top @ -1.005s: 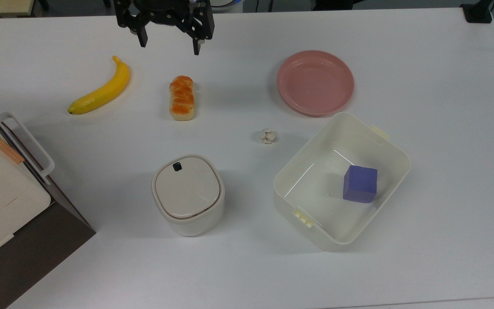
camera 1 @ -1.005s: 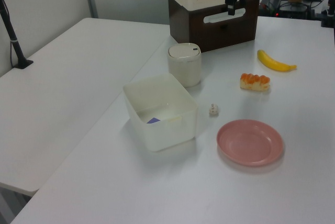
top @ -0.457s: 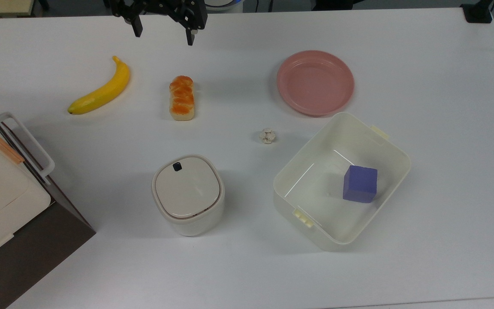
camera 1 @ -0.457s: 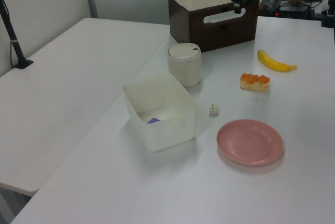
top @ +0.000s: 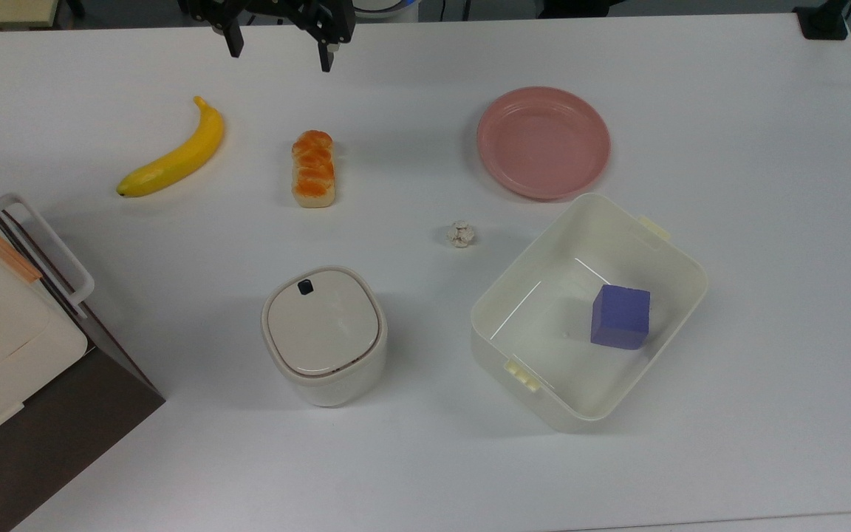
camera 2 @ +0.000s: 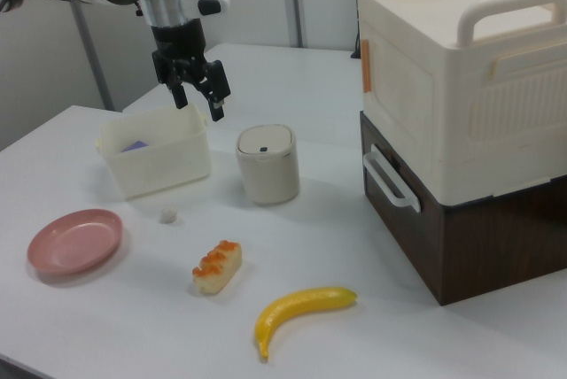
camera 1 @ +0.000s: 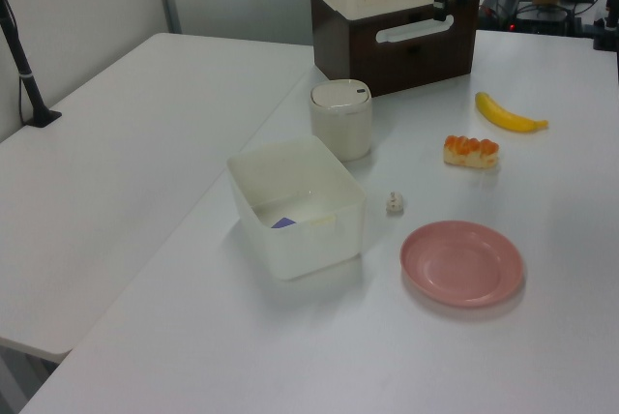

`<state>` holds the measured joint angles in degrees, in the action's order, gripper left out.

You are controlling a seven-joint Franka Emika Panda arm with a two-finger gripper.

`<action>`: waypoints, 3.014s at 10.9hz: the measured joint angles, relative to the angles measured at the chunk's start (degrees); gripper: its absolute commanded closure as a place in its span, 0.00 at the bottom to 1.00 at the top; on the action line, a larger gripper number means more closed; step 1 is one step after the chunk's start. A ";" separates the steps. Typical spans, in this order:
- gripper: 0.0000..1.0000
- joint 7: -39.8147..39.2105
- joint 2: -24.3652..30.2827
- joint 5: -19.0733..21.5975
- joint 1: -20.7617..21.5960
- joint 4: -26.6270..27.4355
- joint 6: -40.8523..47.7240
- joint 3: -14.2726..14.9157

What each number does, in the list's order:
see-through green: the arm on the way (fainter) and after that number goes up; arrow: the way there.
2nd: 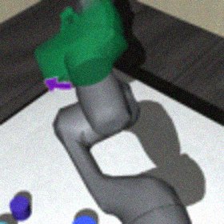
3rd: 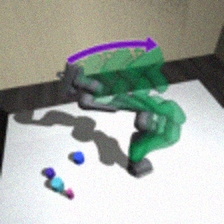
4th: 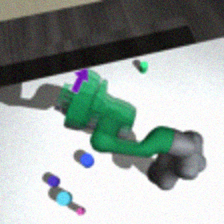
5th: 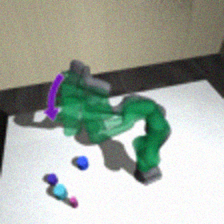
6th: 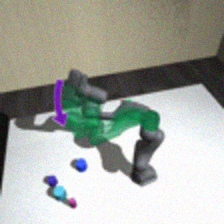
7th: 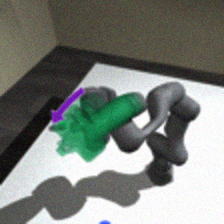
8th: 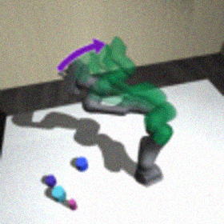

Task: Put the bread on a plate
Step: 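Move the open gripper toward the orange-topped bread roll, then lower the gripper over the bread roll and close on it, then lift the bread roll and carry it over the pink plate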

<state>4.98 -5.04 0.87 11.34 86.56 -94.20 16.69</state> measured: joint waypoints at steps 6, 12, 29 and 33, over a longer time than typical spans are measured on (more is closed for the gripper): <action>0.00 -8.06 1.43 -1.08 0.03 6.16 -1.48 -0.44; 0.00 -8.05 1.91 -1.08 0.09 14.39 -10.26 -4.53; 0.04 -5.74 -15.77 -14.87 0.51 18.90 -18.70 -4.58; 0.80 -4.39 -15.82 -18.42 0.45 19.48 -18.70 -4.69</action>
<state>0.59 -20.86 -17.55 11.79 106.04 -112.90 12.00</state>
